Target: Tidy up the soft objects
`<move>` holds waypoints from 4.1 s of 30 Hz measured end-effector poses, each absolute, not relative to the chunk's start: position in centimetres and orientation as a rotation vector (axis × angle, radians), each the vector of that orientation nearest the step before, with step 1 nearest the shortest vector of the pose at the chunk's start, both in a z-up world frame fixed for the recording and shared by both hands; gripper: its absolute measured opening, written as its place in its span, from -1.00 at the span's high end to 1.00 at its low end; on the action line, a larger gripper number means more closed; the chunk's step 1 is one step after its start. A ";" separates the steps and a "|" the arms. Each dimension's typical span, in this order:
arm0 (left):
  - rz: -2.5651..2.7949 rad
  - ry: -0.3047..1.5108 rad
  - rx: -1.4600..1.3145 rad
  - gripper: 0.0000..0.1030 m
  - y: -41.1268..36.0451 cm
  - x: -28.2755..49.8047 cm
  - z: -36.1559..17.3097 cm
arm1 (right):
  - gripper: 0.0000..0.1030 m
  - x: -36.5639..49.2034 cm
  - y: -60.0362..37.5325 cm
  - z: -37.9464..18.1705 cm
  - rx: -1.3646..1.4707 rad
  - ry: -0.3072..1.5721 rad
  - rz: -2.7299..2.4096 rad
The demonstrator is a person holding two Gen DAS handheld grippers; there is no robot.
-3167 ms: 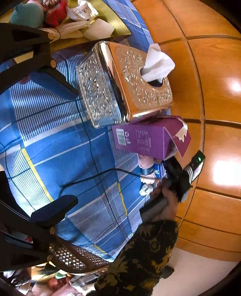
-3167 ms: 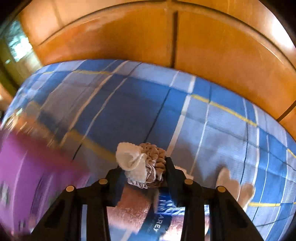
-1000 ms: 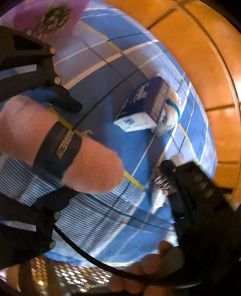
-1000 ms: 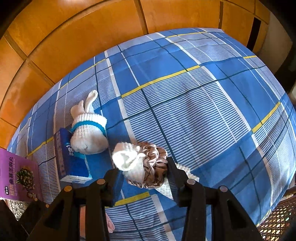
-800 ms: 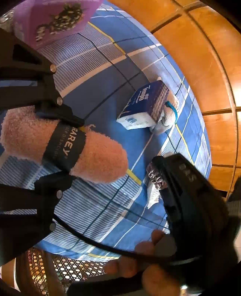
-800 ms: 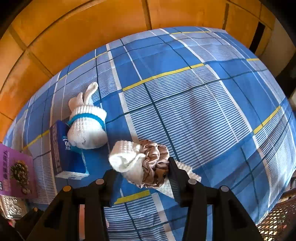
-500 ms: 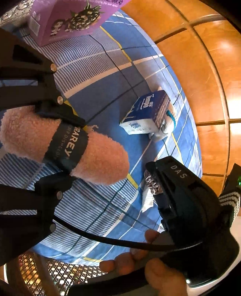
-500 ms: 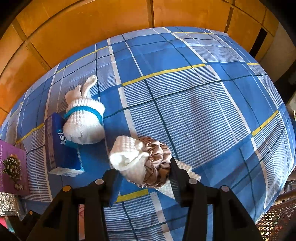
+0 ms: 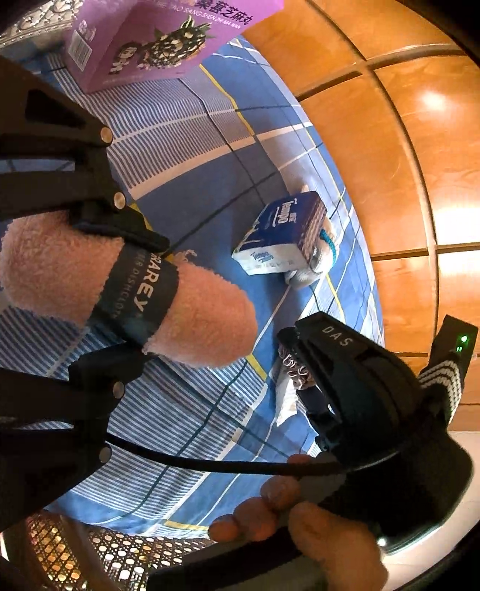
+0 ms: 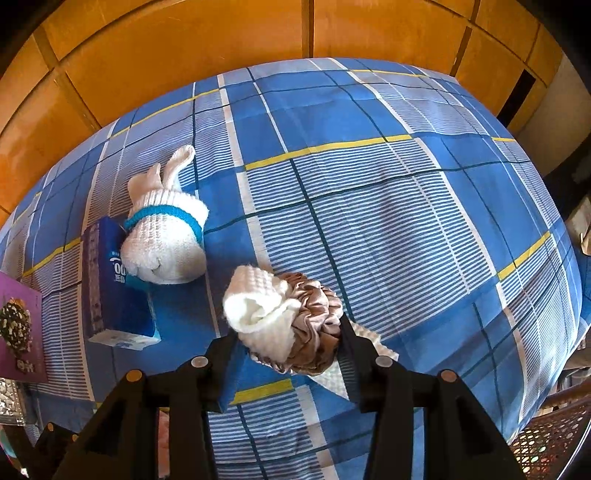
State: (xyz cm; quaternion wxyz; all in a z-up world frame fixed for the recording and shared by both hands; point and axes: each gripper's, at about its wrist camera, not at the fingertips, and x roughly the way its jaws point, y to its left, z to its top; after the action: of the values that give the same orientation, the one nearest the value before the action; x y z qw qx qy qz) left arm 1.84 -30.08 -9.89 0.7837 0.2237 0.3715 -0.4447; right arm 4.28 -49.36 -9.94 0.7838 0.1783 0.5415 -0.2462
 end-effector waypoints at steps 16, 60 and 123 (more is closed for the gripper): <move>-0.920 0.852 0.263 0.19 -30.6 9.1 0.2 | 0.12 4.4 -48.3 -9.8 0.348 1.175 -0.537; -0.127 0.645 -0.021 0.16 2.1 8.3 2.6 | 0.09 5.3 -45.6 -10.4 0.183 1.194 -0.553; 0.127 0.833 -0.296 -0.20 18.9 10.7 -3.6 | 0.12 5.3 -44.8 -10.3 0.090 1.198 -0.559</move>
State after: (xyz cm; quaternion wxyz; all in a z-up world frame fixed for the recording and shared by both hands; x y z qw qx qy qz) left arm 10.66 18.92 -3.63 0.9019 -0.1432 0.4029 0.0614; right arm 5.28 -44.80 -10.34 0.7884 0.0419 0.5560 -0.2596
